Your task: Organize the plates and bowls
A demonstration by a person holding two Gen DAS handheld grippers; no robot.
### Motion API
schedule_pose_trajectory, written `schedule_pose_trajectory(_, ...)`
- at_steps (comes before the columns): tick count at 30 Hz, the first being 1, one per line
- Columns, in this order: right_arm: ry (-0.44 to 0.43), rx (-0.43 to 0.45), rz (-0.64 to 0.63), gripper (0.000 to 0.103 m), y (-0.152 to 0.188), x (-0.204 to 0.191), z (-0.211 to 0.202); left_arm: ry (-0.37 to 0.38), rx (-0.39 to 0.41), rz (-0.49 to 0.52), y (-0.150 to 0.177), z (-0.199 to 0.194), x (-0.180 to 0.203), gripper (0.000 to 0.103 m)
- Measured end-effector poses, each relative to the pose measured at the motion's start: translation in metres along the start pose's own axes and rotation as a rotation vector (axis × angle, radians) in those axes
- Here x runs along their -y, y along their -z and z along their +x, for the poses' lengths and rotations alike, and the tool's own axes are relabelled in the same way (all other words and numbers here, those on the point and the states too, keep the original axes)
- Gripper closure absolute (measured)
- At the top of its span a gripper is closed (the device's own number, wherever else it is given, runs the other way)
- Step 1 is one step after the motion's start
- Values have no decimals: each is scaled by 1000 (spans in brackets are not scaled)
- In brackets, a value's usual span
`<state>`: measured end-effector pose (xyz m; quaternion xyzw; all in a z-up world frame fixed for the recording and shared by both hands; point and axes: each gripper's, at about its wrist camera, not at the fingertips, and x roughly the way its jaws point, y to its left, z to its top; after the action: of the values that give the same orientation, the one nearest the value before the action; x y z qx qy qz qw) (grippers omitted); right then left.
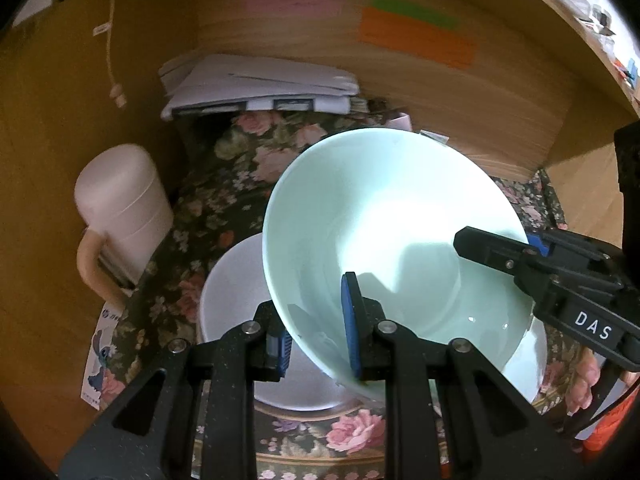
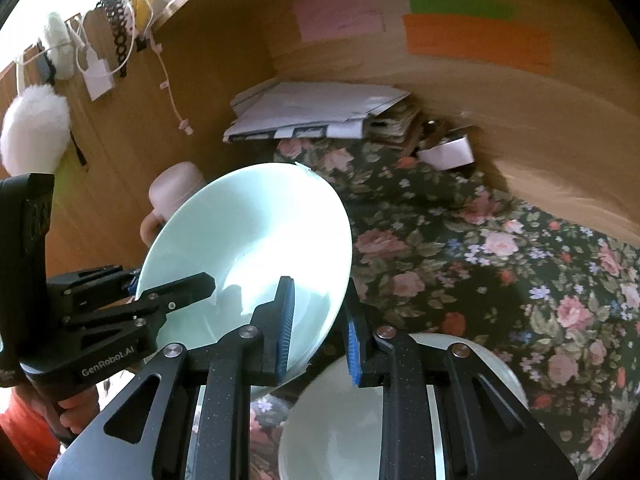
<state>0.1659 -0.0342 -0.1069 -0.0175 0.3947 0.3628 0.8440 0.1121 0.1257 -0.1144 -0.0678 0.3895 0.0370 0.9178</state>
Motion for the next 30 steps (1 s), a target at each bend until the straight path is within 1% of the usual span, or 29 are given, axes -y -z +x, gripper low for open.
schedule_pose_trajectory(11,-52,-62,11,82,9,-7,33,-21,-45,-52,12,14,-26,81)
schedule_pose_trajectory(15,-60,-79,10,82,12,-9,43,-41,-42,-70,14,17,-32,81)
schedule_pose_trajectory(19,-70,-100,9,82,14,-12,53,-64,-39,-66,18,19,-37,81)
schedule_pose_trajectory(24,-77,-122,1,82,17,-15,62,-71,-51,-75,23,23,-44,81)
schedule_pose_trajectory(26,-75,-130,-8,80,18,-16,65,-65,-54,-78,25,25,-47,81)
schedule_pose_trajectory(30,-54,-131,-36,80,18,-18,65,-82,-50,-54,26,27,-44,81)
